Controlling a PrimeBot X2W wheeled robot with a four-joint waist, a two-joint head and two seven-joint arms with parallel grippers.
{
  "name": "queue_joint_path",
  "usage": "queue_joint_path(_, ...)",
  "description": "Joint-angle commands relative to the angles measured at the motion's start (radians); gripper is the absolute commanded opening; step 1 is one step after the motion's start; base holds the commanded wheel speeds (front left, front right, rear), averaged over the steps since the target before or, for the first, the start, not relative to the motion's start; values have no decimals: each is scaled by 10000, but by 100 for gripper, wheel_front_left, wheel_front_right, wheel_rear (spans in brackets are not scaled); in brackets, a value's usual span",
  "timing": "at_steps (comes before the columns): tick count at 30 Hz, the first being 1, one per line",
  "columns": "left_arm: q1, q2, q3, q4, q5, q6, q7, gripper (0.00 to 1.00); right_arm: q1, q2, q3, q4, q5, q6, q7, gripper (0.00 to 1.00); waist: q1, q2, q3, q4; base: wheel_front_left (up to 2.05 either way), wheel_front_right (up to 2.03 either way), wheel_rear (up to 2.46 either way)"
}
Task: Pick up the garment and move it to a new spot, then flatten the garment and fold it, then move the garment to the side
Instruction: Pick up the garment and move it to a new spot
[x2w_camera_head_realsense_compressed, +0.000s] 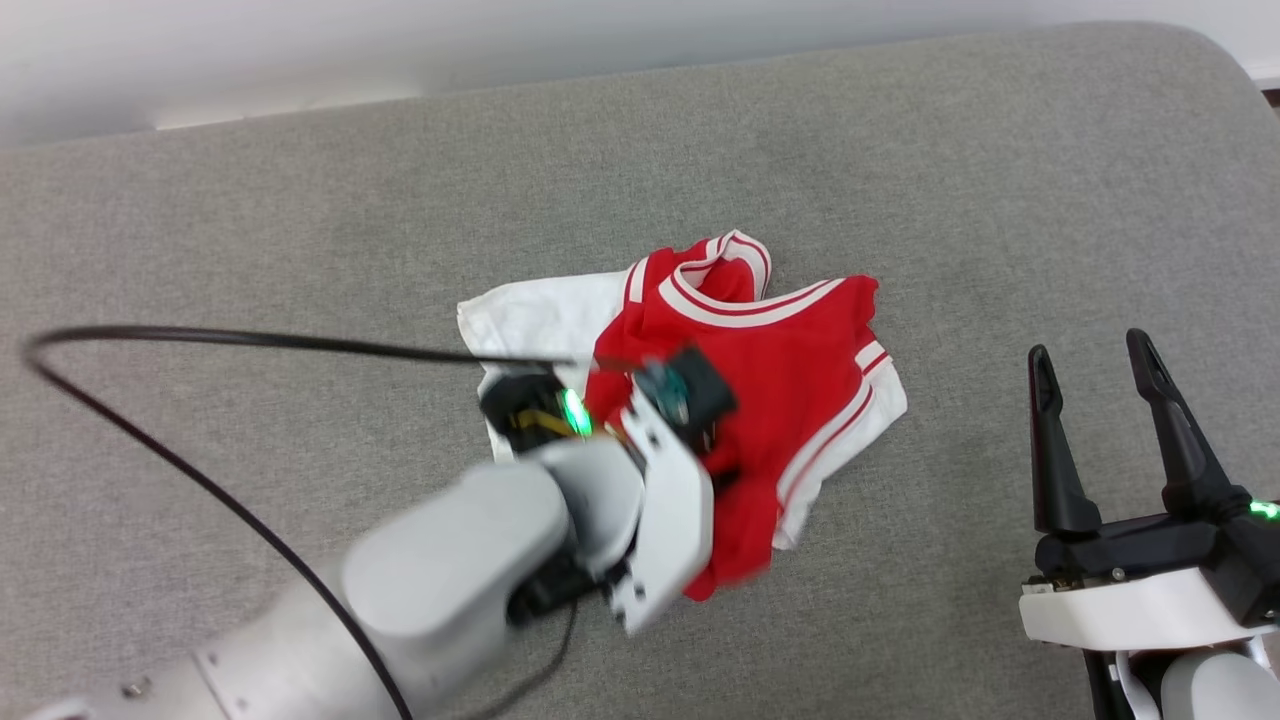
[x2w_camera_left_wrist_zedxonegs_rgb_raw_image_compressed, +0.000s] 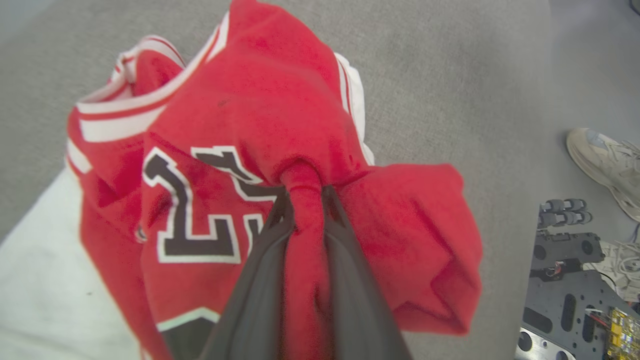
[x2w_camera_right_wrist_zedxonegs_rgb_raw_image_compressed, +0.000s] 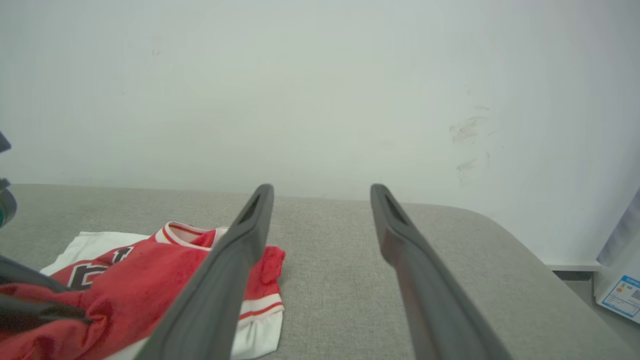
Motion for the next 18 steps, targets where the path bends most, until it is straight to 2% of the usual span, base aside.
queue_joint_path(1, 276, -165, -246, 201, 67, -32, -77, 0, -185, 9, -39, 50, -16, -3, -17, 100, 1, -1, 79, 4, 0, 0, 0)
queue_joint_path(9, 1208, -760, -1103, 1217, 193, -68, -378, 0, -149, 9, -135, 190, -85, -3, -17, 100, 1, -1, 111, 150, 0, 0, 0)
queue_joint_path(10, 1152, -809, -1095, 1253, 295, -65, -596, 14, -129, 9, -115, 227, -94, -3, -17, 100, 1, -1, 50, 180, 0, 0, 0)
queue_joint_path(11, 1007, -848, -1085, 1244, 489, -59, -912, 98, -99, 9, -100, 261, -112, -3, -17, 100, 1, -1, -25, 215, 0, 0, 0)
queue_joint_path(14, 730, -967, -838, 1244, 844, 100, -1839, 100, 88, 9, -95, 360, -140, -3, -17, 100, 1, -1, -327, 342, 0, 0, 0)
queue_joint_path(18, 708, -980, -390, 967, 1139, 609, -3075, 100, 313, 7, -114, 450, -219, -3, -17, 100, 1, -1, -758, 514, 0, 0, 0)
